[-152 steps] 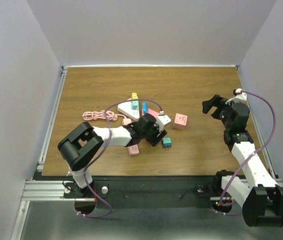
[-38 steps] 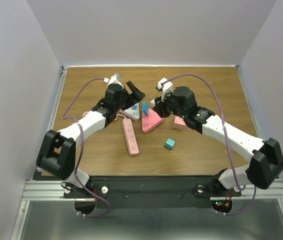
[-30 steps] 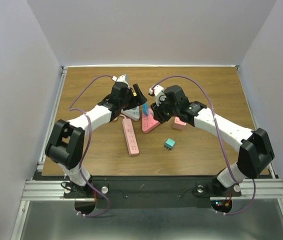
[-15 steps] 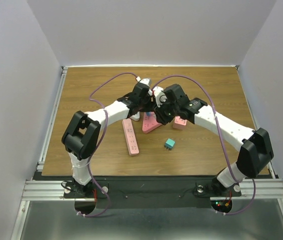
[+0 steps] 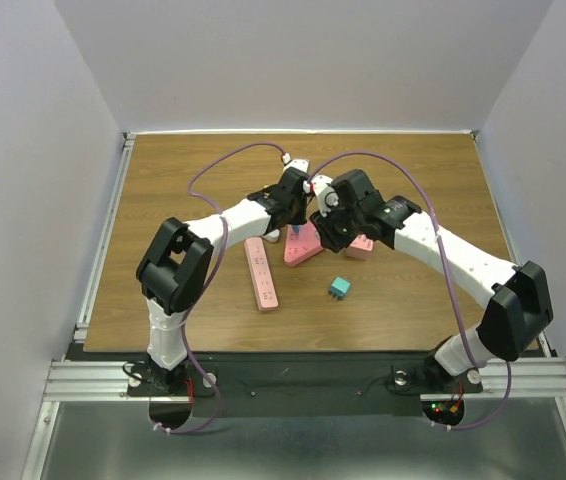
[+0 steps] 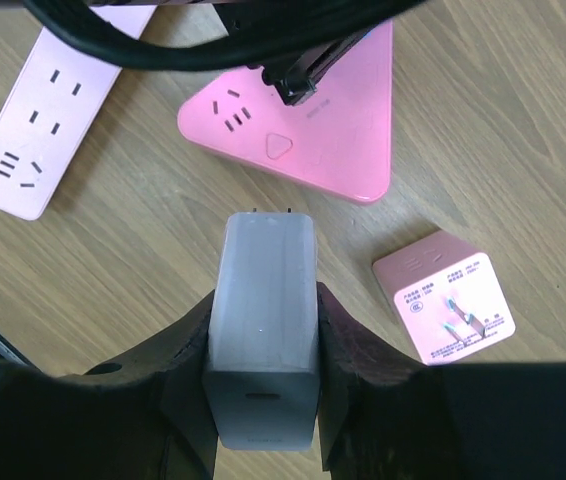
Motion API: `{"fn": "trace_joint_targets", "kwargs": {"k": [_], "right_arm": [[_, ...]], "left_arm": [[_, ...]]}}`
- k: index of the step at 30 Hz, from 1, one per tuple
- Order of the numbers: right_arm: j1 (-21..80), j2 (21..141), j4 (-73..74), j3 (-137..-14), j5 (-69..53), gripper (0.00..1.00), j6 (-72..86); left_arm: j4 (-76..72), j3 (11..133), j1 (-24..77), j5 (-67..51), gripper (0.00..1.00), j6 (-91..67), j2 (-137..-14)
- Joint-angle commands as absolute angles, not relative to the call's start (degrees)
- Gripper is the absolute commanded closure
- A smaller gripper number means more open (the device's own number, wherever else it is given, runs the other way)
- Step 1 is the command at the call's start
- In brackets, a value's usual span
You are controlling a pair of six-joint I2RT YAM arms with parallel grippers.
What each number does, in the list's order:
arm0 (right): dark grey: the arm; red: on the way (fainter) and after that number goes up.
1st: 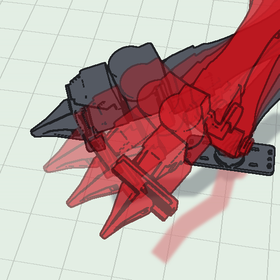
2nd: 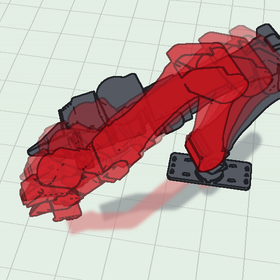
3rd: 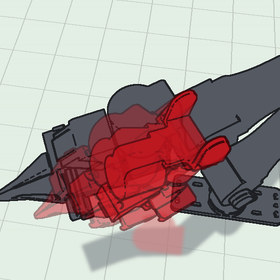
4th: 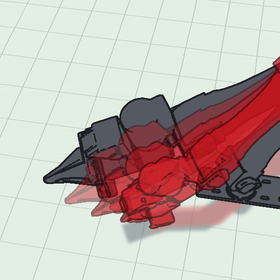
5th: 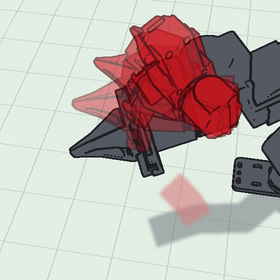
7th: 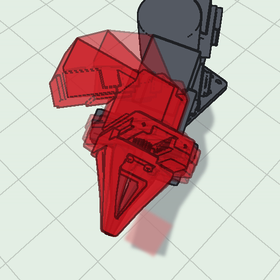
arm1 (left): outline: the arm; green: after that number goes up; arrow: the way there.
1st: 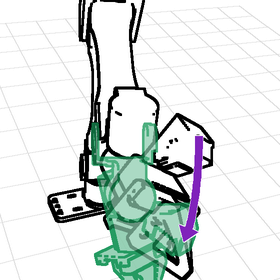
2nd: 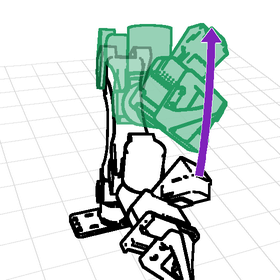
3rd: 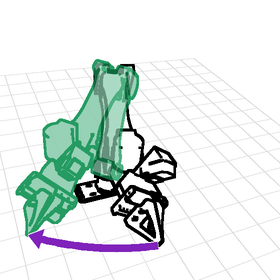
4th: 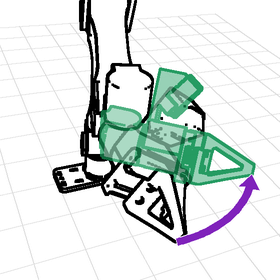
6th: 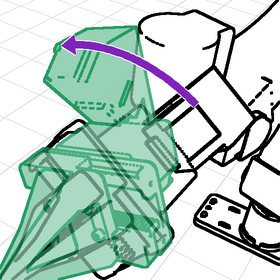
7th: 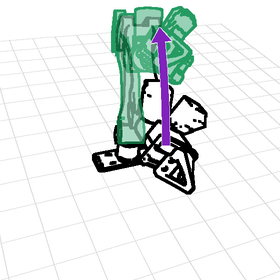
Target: Insert the plug
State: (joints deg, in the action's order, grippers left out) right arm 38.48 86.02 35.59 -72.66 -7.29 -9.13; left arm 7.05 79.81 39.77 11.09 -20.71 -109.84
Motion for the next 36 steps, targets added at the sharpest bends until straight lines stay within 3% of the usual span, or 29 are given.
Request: {"fn": "trace_joint_targets", "kwargs": {"k": [1,2,6,11,16,18,19,22,25,26,36], "right_arm": [[38.9,82.8,31.6,-73.6,-8.0,1.0,-10.4],[38.9,82.7,31.7,-73.5,-7.7,1.0,-10.4],[39.0,83.0,32.3,-73.4,-7.6,1.0,-10.3],[38.9,83.1,32.7,-73.7,-7.6,1.0,-10.2],[38.9,83.7,34.3,-74.4,-7.9,1.0,-10.4],[38.9,84.0,35.8,-75.3,-8.3,1.0,-10.7],[38.9,84.6,36.4,-75.7,-8.5,1.0,-10.8],[39.1,85.5,38.8,-77.3,-8.5,1.0,-11.0],[39.4,86.7,40.4,-78.5,-8.7,1.0,-10.6],[39.6,87.5,41.0,-78.7,-8.8,1.0,-10.5],[40.3,93.7,44.1,-84.2,-13.9,0.99,-12.7]], "left_arm": [[7.3,81.4,42.5,13.3,0.71,-16.0,-110.1],[6.9,81.3,42.5,12.9,0.78,-15.5,-110.1],[3.9,80.8,43.6,8.5,0.88,-11.2,-110.1],[1.5,80.9,45.2,4.0,0.94,-8.1,-110.0],[-3.0,78.5,45.8,-2.3,0.92,-6.7,-108.5],[-3.1,78.0,45.8,-2.0,0.8,-6.2,-108.1],[-3.0,77.9,45.8,-1.8,0.62,-6.2,-107.9],[-3.0,77.2,45.3,-1.9,0.38,-7.1,-106.2],[-3.0,77.2,44.2,-3.5,0.05,-8.5,-103.5],[-3.0,77.2,43.9,-3.6,0.01,-8.7,-102.1],[3.2,71.9,31.9,-4.8,0.01,-16.4,-93.2]]}}
